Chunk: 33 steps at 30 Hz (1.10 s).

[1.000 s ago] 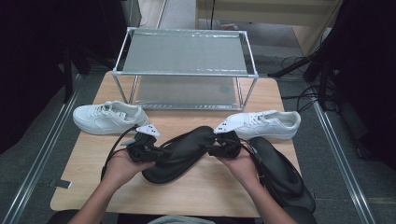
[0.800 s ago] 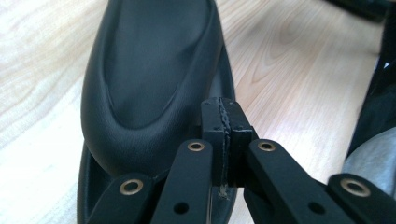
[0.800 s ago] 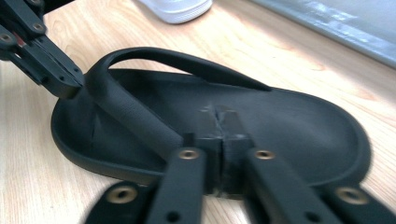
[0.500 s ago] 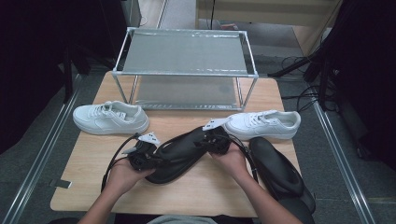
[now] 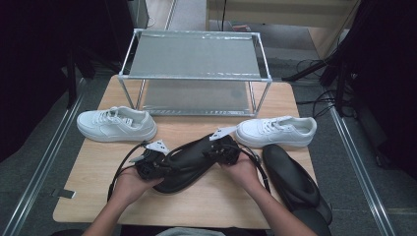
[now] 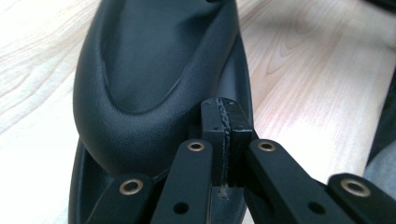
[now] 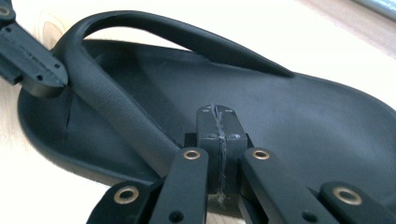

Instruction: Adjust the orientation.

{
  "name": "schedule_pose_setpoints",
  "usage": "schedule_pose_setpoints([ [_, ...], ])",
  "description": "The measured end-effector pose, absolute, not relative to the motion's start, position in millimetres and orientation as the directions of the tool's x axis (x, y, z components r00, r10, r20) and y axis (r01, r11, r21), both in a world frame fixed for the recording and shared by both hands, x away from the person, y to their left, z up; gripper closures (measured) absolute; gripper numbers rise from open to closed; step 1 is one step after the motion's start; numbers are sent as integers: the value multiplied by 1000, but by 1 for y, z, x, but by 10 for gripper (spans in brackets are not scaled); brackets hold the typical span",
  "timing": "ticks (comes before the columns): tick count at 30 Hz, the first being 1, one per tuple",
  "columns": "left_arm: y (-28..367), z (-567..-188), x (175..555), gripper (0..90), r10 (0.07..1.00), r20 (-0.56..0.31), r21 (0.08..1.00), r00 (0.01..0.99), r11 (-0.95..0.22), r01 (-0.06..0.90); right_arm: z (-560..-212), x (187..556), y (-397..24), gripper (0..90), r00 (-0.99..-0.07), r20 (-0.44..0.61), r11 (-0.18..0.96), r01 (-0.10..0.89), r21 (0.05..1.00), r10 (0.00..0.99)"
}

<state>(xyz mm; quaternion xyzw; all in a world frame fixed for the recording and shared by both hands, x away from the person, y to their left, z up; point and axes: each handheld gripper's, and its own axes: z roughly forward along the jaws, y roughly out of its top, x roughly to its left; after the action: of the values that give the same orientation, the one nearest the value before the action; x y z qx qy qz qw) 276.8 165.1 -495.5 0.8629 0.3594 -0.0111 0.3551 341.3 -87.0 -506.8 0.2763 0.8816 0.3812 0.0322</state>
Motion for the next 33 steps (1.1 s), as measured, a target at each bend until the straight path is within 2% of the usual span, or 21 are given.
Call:
schedule_pose_setpoints([
  [33,177,-496,300,896,639,-259,622,724,-463,631,-506,314,-82,900,-862,160,578,450,681,481],
])
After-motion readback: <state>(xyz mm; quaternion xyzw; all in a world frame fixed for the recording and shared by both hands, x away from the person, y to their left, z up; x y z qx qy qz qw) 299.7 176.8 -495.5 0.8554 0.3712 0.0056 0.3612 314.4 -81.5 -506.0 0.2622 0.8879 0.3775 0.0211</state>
